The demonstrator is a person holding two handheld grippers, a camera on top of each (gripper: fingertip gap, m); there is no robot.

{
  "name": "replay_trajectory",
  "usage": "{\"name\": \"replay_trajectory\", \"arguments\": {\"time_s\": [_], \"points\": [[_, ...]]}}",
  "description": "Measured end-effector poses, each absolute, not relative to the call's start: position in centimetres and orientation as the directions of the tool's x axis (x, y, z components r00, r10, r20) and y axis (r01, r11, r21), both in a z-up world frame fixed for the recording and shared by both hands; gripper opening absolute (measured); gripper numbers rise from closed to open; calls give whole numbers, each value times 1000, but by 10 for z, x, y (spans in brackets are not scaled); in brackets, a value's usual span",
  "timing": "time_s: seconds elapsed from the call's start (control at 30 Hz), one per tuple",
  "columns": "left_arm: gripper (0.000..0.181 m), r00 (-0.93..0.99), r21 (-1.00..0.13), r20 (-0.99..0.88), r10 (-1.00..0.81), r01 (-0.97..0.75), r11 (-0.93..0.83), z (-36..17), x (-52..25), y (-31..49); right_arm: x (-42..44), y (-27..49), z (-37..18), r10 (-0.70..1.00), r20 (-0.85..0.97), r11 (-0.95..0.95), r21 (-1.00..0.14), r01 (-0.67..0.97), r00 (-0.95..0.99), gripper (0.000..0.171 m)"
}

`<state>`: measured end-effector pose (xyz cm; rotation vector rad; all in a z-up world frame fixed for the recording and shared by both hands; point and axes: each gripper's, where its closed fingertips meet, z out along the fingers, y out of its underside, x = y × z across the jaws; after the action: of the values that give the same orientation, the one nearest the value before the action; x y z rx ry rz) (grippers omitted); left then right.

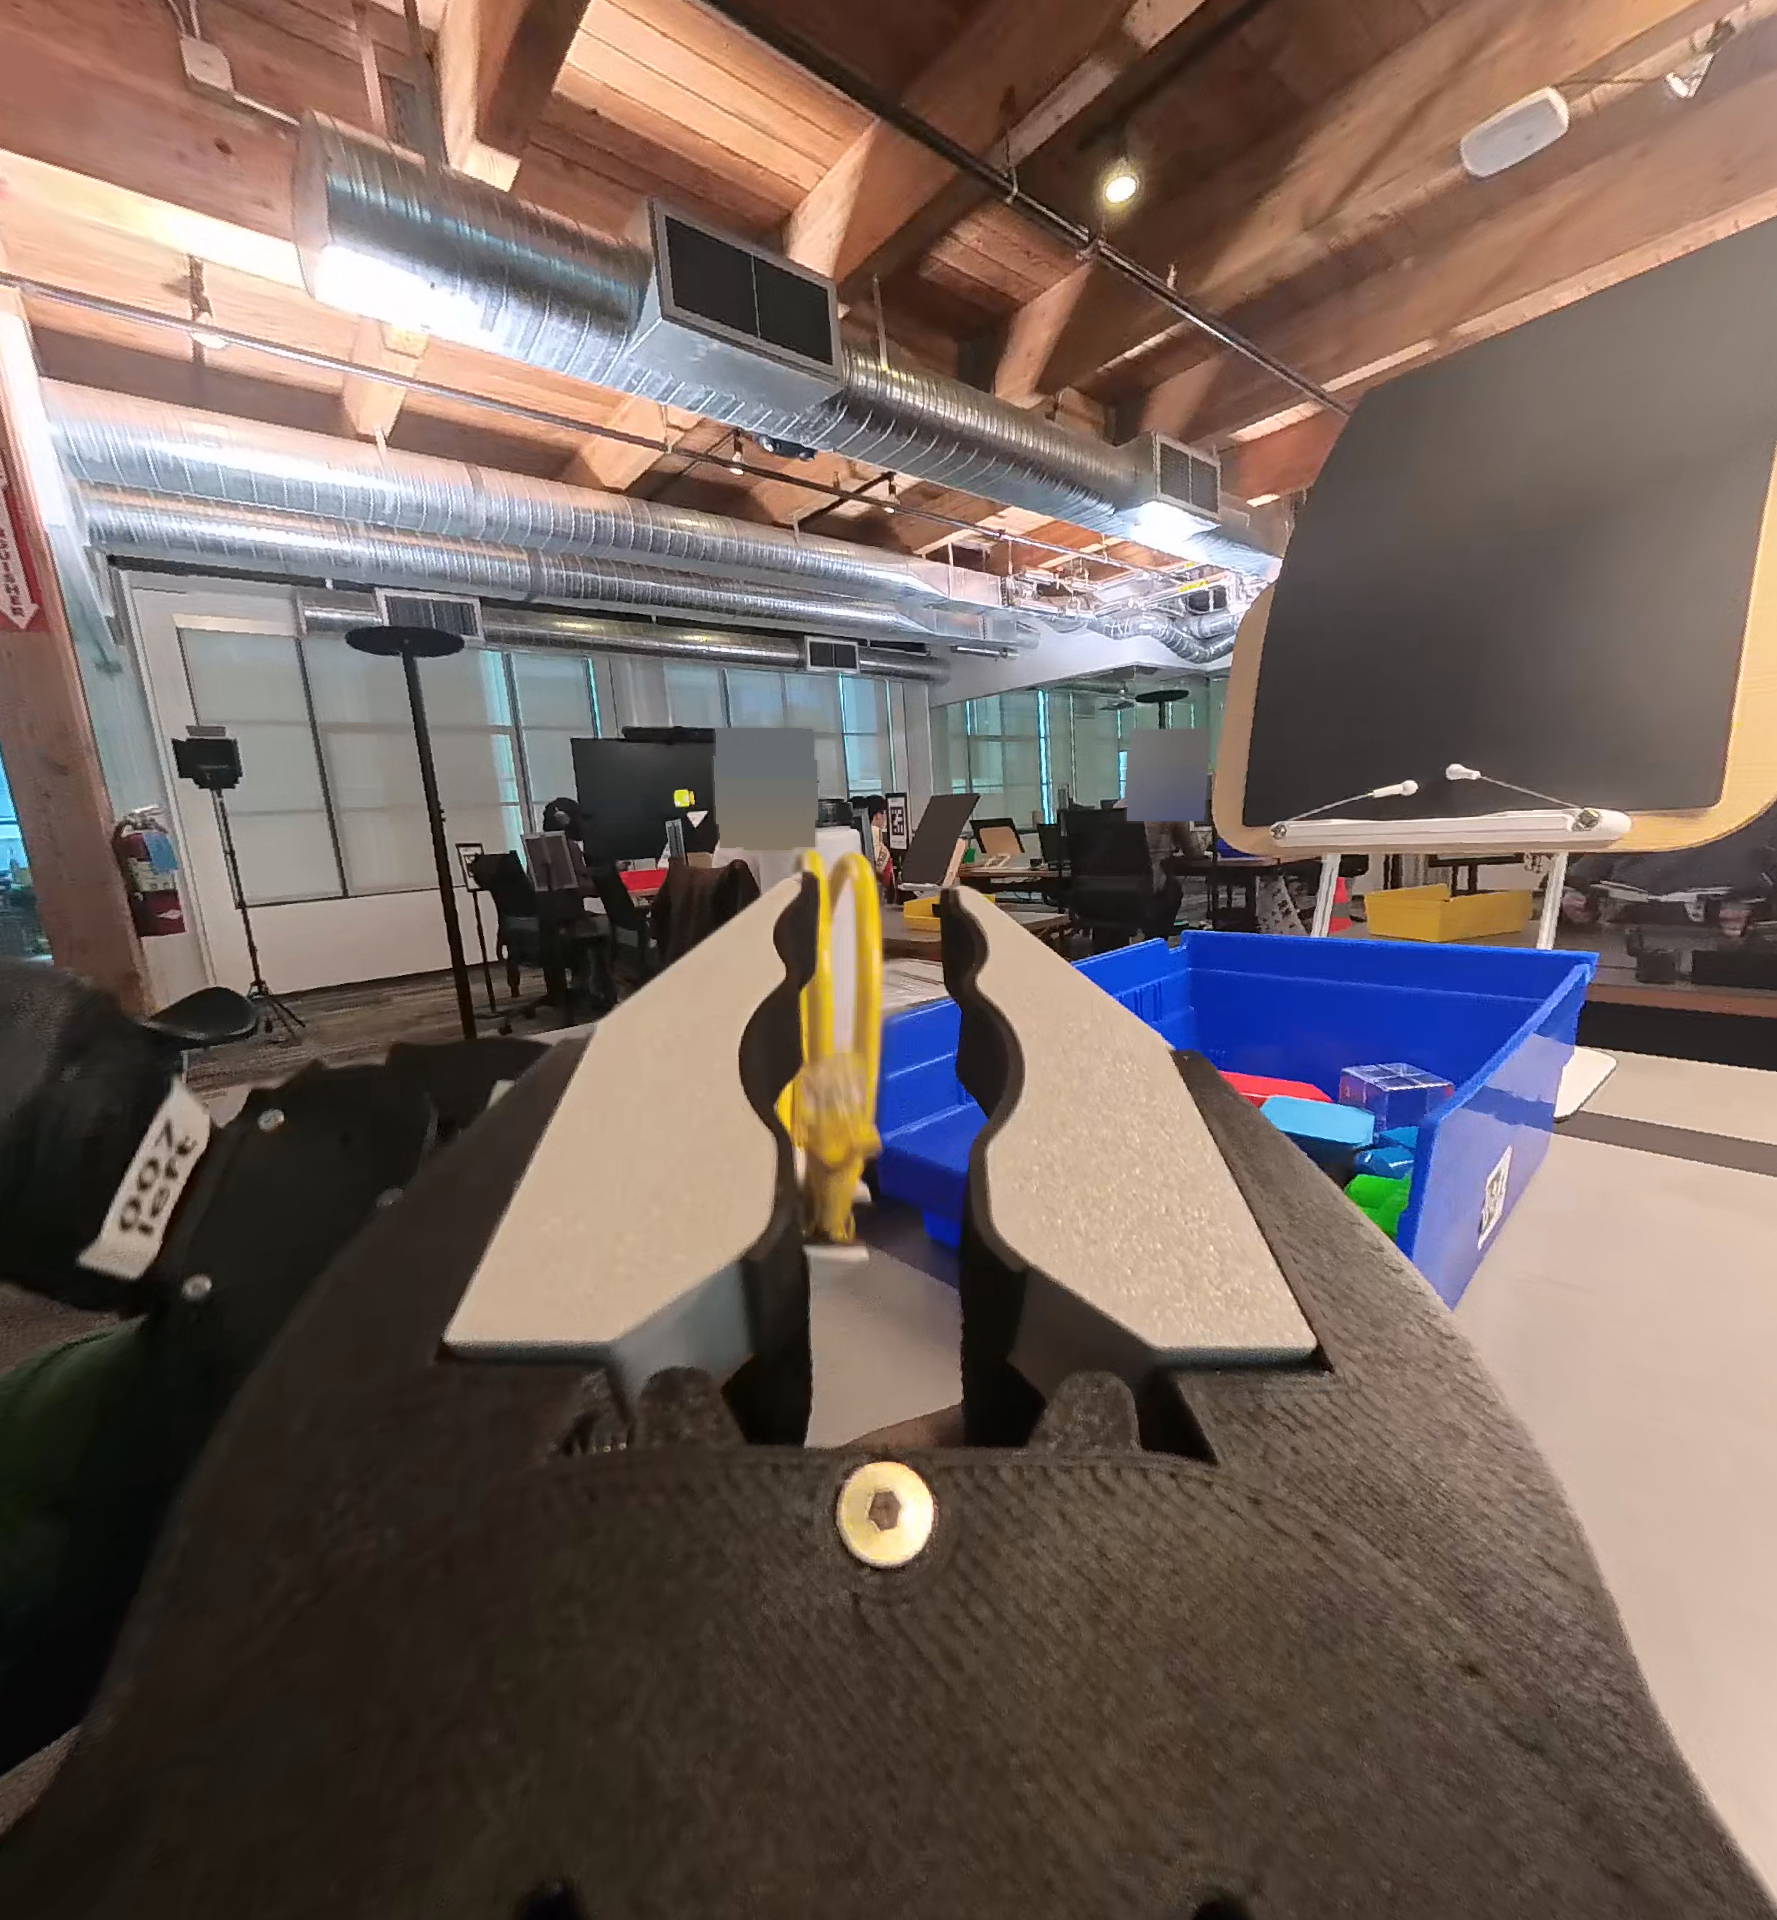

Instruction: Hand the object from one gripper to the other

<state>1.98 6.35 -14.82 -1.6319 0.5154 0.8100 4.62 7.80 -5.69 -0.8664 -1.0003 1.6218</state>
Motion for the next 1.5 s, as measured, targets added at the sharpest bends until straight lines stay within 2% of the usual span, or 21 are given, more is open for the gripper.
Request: {"name": "replay_trajectory", "arguments": {"time_s": [0.17,0.3,0.47,0.6,0.9,1.27,1.37,1.47,1.5], "points": [[11,812,-828,-560,165,-555,-83,-120,13,52,41,73,-63,974,-29,-107,-933,-343,-226,23],[10,919,-916,-376,118,-388,103,-95,18,40,35,62,-74,974,50,-19,-955,-297,-222,25],[13,978,-943,-187,-87,-154,296,-71,36,25,31,35,-87,942,243,177,-946,-271,-230,30],[11,977,-939,-118,-176,-53,340,-64,41,18,30,21,-95,904,370,306,-911,-276,-216,31],[11,964,-944,-55,-260,34,327,-65,46,19,32,14,-97,887,396,325,-901,-288,-237,31],[12,965,-943,-108,-238,-23,333,-67,52,22,30,2,-105,860,428,358,-894,-271,-278,32],[12,966,-943,-113,-232,-31,332,-68,53,23,30,8,-101,875,414,344,-897,-277,-252,27],[12,971,-941,-106,-214,-29,336,-67,50,23,28,16,-99,890,403,343,-900,-270,-212,12],[12,972,-942,-102,-211,-26,335,-66,48,23,28,20,-97,896,402,346,-899,-269,-191,11]]}}
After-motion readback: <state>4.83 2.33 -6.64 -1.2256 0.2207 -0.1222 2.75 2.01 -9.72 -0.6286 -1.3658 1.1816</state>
